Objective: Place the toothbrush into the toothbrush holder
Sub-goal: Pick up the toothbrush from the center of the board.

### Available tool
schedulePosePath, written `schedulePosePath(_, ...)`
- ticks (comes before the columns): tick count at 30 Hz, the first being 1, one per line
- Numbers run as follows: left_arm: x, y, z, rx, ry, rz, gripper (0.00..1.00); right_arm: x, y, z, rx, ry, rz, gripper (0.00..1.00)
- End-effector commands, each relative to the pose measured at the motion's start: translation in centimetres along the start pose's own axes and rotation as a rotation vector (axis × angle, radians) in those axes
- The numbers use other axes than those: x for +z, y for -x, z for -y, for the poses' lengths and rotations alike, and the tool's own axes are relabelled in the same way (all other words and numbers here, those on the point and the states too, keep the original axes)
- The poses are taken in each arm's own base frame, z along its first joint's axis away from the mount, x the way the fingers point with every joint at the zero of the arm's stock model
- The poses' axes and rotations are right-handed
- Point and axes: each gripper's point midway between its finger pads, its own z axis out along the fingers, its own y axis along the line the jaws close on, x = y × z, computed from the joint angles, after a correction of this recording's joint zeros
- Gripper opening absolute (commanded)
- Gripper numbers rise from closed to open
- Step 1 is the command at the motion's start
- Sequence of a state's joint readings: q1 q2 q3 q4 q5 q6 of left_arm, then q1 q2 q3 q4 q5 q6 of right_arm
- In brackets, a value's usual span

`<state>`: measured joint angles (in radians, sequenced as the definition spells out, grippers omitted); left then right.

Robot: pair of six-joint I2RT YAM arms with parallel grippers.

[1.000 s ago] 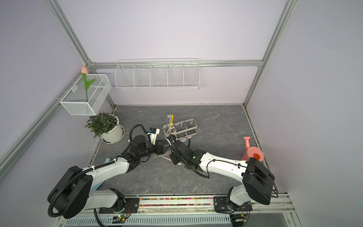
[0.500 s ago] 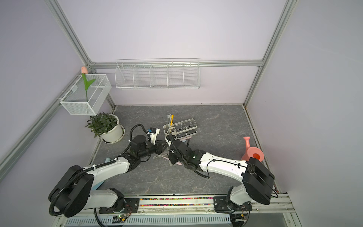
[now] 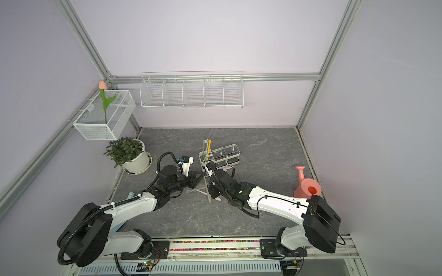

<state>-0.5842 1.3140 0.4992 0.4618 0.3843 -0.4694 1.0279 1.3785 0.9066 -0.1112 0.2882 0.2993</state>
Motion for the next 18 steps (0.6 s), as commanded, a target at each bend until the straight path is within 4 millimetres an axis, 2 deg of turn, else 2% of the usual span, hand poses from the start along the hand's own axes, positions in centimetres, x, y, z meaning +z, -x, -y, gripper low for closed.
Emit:
schedulePosePath(1,-0.5,0.3,-0.2,0.009,0.018,0.024,0.00,-1.4,0.1,1.5,0.015,-0.053,0.014,0.20)
schedulePosePath(2,-0.5,0.3,-0.2,0.012,0.020,0.025,0.00,-1.8,0.4,1.6,0.019,-0.058,0.028,0.20)
schedulePosePath(3,-0.6,0.4,-0.2,0.014,0.019,0.027,0.00,-1.9,-0.4,2.1,0.021,-0.071,0.020,0.21)
schedulePosePath(6,-0.6,0.4,-0.2,0.019,0.023,0.025,0.00,-2.6,-0.7,3.0,0.040,-0.093,0.027,0.23)
schedulePosePath(8,-0.6,0.4,-0.2,0.021,0.022,0.025,0.00,-3.0,-0.9,3.6,0.050,-0.113,0.028,0.28)
schedulePosePath(10,-0.7,0.5,-0.2,0.022,0.026,0.026,0.00,-3.4,-1.2,4.3,0.059,-0.139,0.034,0.42)
schedulePosePath(12,-0.8,0.6,-0.2,0.026,0.030,0.031,0.00,-4.0,-1.4,5.3,0.081,-0.184,0.046,0.65)
schedulePosePath(15,-1.0,0.7,-0.1,0.027,0.029,0.035,0.00,-4.9,-1.9,6.7,0.107,-0.245,0.067,0.79)
schedulePosePath(18,-1.1,0.7,0.0,0.030,0.028,0.038,0.00,-5.6,-2.1,7.5,0.119,-0.262,0.085,0.85)
